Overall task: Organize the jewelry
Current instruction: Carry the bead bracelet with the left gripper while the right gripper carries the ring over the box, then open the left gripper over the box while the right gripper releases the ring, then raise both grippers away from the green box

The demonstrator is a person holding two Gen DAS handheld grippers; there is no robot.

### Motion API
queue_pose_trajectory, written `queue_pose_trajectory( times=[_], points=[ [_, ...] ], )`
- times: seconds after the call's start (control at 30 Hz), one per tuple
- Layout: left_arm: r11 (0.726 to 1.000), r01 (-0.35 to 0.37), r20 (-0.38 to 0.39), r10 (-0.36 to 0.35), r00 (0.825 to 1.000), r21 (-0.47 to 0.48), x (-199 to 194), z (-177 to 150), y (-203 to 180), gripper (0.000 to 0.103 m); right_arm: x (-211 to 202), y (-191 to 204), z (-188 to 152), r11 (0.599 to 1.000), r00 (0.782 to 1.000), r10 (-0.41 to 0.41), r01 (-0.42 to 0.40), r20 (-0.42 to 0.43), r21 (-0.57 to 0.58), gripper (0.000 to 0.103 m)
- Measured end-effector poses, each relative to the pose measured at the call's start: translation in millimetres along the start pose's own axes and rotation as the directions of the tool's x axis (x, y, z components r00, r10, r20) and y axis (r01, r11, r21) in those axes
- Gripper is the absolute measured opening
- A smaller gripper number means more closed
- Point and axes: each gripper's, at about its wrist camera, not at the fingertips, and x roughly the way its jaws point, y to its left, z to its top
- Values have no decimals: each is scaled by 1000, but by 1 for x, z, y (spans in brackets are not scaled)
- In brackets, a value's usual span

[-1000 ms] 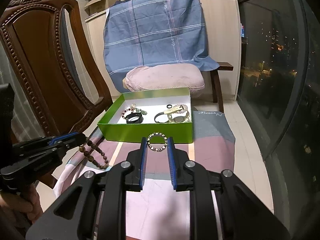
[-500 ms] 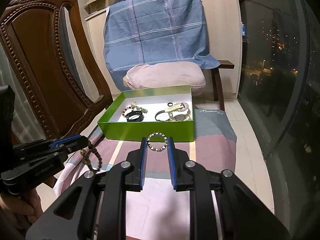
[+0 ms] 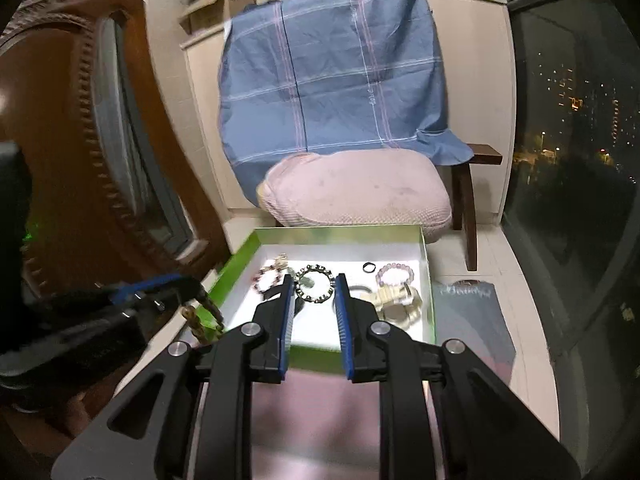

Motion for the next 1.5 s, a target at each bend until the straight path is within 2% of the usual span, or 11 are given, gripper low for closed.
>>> queue_pose_trajectory(
  times=[0.17, 0.4, 0.43, 0.47, 0.5, 0.53, 0.67, 0.93, 1.07, 1.23, 1.5],
  points=[
    [998, -44, -39, 43, 998, -33, 48, 20, 22, 13, 63, -11, 0, 997, 994, 17, -9, -104, 72, 20],
    [995, -96, -165, 88, 982, -40, 95, -2, 43, 14, 107, -5, -20, 999, 976, -13, 22, -215, 39, 21],
    [994, -104, -174, 96, 980, -36, 97, -6, 45, 21, 107, -5, -21, 999, 976, -19, 27, -216, 34, 24],
    [993, -111, -184, 102, 978, -36, 99, -9, 48, 44, 105, -4, -22, 999, 976, -25, 31, -217, 25, 41],
    [992, -118, -187, 108, 976, -40, 99, -9, 50, 57, 101, -4, -22, 999, 975, -34, 39, -220, 20, 51],
    [991, -129, -172, 119, 978, -47, 93, -10, 52, 72, 95, -4, -20, 998, 976, -47, 53, -211, 21, 70],
    [987, -144, -87, 138, 987, -69, 51, -3, 50, 96, 47, -9, -9, 995, 992, -85, 89, -97, 36, 97],
    [991, -127, 61, 124, 990, 43, -50, -41, 6, 99, -83, -21, -21, 983, 979, -184, 181, 84, 41, 100],
    [989, -120, 58, 115, 992, 84, -72, -73, -14, 99, -104, -21, -50, 974, 973, -226, 227, 44, -4, 100],
    [990, -114, -37, 118, 992, 82, -75, -108, -25, 99, -110, -30, -84, 977, 976, -206, 208, -64, 35, 100],
    [994, -89, -29, 91, 995, 65, -88, -117, -30, 99, -114, -20, -96, 980, 980, -189, 193, -67, 54, 100]
  ],
)
